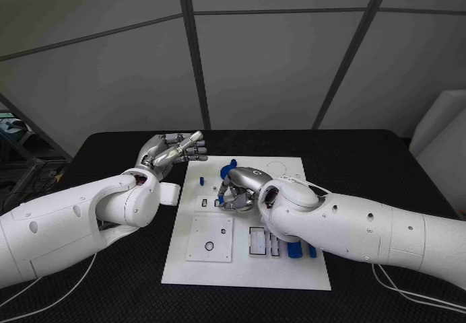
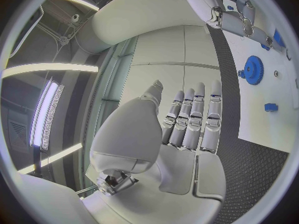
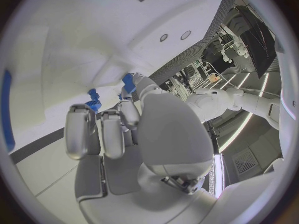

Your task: Assemble the parts on the task board

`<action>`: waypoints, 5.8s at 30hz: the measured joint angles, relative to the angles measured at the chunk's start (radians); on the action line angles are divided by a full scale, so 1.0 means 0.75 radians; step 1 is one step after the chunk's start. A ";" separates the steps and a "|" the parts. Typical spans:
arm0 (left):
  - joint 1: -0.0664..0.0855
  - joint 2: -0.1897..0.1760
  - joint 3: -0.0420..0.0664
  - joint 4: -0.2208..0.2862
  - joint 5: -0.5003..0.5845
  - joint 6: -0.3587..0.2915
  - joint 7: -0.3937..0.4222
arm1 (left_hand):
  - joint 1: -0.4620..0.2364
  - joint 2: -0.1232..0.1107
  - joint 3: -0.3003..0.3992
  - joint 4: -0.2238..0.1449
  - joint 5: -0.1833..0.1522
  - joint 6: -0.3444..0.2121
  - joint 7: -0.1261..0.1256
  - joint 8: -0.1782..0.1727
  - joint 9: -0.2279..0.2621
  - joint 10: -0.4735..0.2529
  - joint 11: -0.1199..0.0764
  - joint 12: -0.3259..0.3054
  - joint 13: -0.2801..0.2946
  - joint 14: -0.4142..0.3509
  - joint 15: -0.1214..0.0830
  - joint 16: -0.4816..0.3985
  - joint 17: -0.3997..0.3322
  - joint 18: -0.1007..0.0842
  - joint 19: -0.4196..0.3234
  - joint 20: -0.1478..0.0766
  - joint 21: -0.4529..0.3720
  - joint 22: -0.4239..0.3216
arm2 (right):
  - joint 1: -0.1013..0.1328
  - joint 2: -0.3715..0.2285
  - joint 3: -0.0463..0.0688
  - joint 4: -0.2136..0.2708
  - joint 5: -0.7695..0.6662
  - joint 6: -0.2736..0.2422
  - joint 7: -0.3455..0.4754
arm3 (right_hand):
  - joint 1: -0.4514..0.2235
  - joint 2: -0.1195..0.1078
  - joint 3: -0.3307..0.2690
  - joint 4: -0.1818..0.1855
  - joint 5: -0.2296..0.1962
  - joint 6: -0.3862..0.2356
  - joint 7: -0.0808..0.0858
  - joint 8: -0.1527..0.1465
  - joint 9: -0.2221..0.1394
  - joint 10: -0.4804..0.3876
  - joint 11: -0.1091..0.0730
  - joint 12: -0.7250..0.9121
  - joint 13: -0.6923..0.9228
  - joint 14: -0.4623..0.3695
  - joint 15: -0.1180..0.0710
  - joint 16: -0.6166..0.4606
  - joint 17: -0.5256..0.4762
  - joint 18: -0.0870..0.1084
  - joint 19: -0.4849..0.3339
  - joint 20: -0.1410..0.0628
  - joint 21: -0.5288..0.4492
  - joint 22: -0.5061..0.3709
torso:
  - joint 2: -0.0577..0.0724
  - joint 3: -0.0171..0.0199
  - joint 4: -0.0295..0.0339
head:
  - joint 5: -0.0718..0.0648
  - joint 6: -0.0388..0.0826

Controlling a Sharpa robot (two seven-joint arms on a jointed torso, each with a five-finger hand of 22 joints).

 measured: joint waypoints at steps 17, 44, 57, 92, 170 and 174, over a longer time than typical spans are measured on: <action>0.000 -0.002 0.000 0.000 0.000 0.000 0.000 | 0.000 0.000 0.000 0.000 0.000 0.000 0.000 0.000 0.000 0.000 0.000 0.000 0.000 0.000 0.000 0.000 0.000 0.000 0.000 0.000 0.000 0.000 | 0.002 -0.007 0.002 0.002 -0.030 0.029 -0.022 | -0.014 -0.014 -0.002 0.002 0.005 -0.007 0.002 0.001 0.002 -0.010 0.000 -0.015 -0.011 0.000 0.000 0.000 0.000 0.000 -0.005 0.005 0.000 0.000 | -0.001 0.0004 -0.0003 | 0.003 -0.005; 0.000 -0.002 0.000 0.000 0.000 0.000 0.000 | 0.000 0.000 0.000 0.000 0.000 0.000 0.000 0.000 0.000 0.000 0.000 0.000 0.000 0.000 0.000 0.000 0.000 0.000 0.000 0.000 0.000 0.000 | 0.001 -0.003 0.001 -0.002 -0.042 0.069 -0.039 | -0.057 -0.057 -0.003 0.004 0.012 -0.092 0.041 -0.041 -0.020 -0.062 0.033 -0.079 -0.063 -0.002 0.018 -0.012 0.001 0.000 -0.029 0.029 -0.020 0.000 | -0.001 0.0001 -0.0009 | 0.003 -0.006; 0.000 -0.001 0.000 -0.001 0.000 0.000 0.000 | 0.000 0.000 0.000 0.000 0.000 0.000 0.000 0.000 0.000 0.000 0.000 0.000 0.000 0.000 0.000 0.000 0.000 0.000 0.000 0.000 0.000 0.000 | 0.000 -0.001 0.000 -0.004 -0.043 0.066 -0.041 | -0.114 -0.114 -0.065 0.046 -0.041 -0.188 0.062 -0.071 -0.025 -0.081 0.052 -0.084 -0.069 -0.002 0.036 -0.023 0.000 0.000 -0.044 0.044 -0.036 0.000 | -0.001 0.0004 -0.0009 | 0.002 -0.006; 0.032 -0.041 0.000 -0.034 -0.442 0.198 -0.503 | -0.178 -0.042 -0.029 0.107 -0.013 0.251 -0.185 0.135 0.128 0.472 -0.210 0.712 0.648 0.565 -0.236 1.543 1.529 -0.003 0.647 -0.237 1.171 1.167 | 0.126 -0.420 0.045 0.151 0.803 -0.078 0.544 | 0.109 -0.074 -0.012 0.137 0.032 -0.102 0.060 -0.052 -0.023 -0.151 0.061 -1.269 -1.063 -0.240 0.065 -1.410 -1.111 0.146 -0.630 0.075 -1.018 -1.055 | -0.063 0.0106 -0.0066 | 0.041 -0.012; 0.221 0.430 -0.181 -0.418 -1.244 0.819 -1.294 | -0.228 0.084 -0.313 0.180 -0.010 0.090 -0.229 0.496 0.662 0.444 -0.249 1.403 1.386 0.567 -0.258 1.618 1.559 -0.004 0.719 -0.257 1.371 1.492 | 0.153 -0.377 0.047 -0.042 1.039 -0.071 0.588 | 0.026 -0.107 0.041 0.110 0.103 -0.072 0.085 -0.106 -0.023 -0.093 0.093 -1.513 -1.387 -0.202 0.117 -1.820 -1.320 0.145 -0.581 0.119 -1.277 -1.240 | -0.107 0.0261 -0.0036 | 0.056 -0.108; 0.221 0.439 -0.184 -0.422 -1.245 0.834 -1.294 | -0.225 0.086 -0.313 0.180 -0.010 0.090 -0.229 0.505 0.672 0.444 -0.249 1.403 1.387 0.567 -0.258 1.618 1.559 -0.004 0.719 -0.257 1.376 1.495 | 0.153 -0.374 0.047 -0.044 1.039 -0.070 0.587 | 0.026 -0.107 0.041 0.110 0.106 -0.072 0.085 -0.106 -0.023 -0.093 0.093 -1.513 -1.388 -0.202 0.117 -1.820 -1.320 0.145 -0.581 0.119 -1.277 -1.240 | -0.106 0.0256 -0.0036 | 0.056 -0.110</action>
